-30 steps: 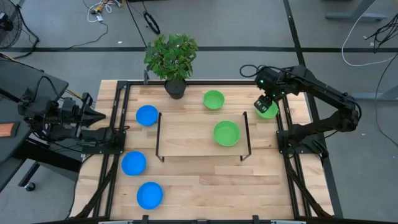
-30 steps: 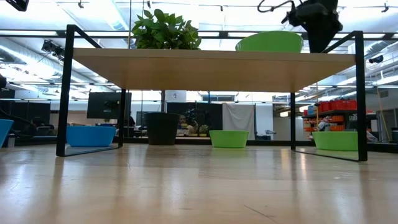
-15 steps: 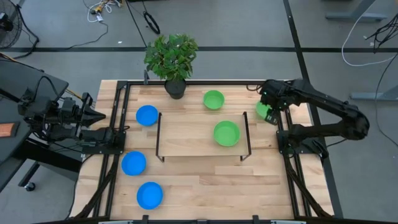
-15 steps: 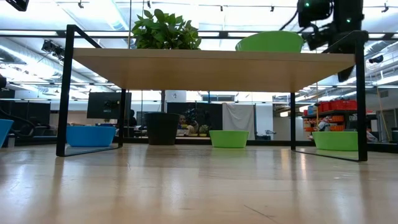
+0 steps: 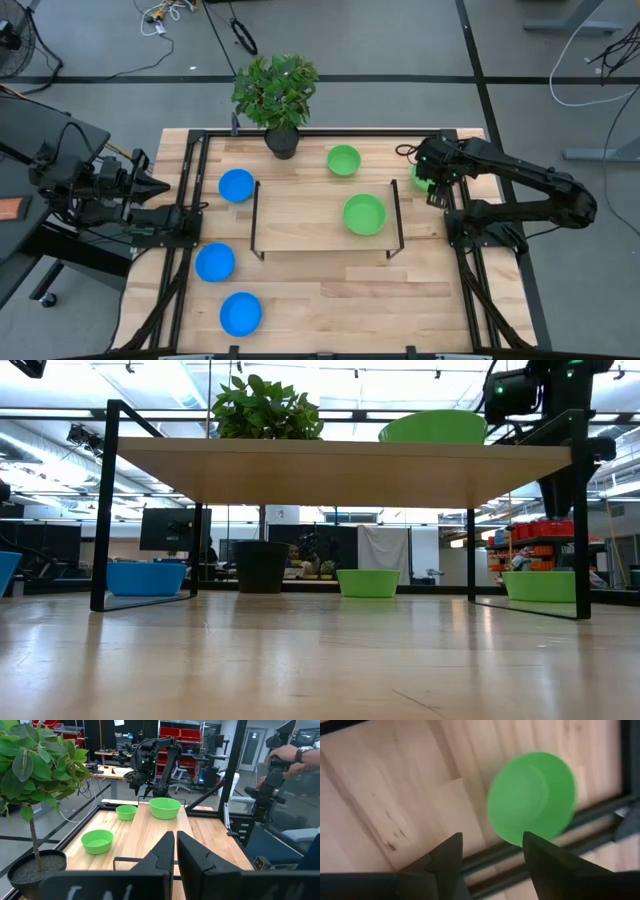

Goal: Pick & Place Mini bowls
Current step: Stack the right green bowl on the green bowl on the shelf

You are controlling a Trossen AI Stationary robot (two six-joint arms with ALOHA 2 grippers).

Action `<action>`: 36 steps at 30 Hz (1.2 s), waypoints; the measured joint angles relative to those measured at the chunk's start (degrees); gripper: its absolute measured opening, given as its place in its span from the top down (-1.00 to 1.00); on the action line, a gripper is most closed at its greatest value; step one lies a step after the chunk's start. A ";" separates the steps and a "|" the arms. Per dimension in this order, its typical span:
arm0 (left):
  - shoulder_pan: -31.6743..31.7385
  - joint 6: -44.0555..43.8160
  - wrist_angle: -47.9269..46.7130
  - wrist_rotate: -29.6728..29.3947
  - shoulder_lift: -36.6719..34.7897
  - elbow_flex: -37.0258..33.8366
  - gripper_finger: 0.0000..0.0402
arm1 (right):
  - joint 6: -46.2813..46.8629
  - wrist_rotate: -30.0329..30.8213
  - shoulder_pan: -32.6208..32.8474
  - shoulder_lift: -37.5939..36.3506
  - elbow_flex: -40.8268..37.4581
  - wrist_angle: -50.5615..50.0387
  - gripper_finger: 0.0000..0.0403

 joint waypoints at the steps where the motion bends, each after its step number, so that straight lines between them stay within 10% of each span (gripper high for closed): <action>1: 0.00 0.00 -0.01 0.00 0.01 -0.01 0.89 | -0.80 -0.71 0.00 0.01 -0.82 1.00 -0.04; 36: 0.01 0.00 0.00 0.01 0.00 -0.01 0.88 | -5.69 -6.74 -12.69 10.38 -6.39 17.30 -0.04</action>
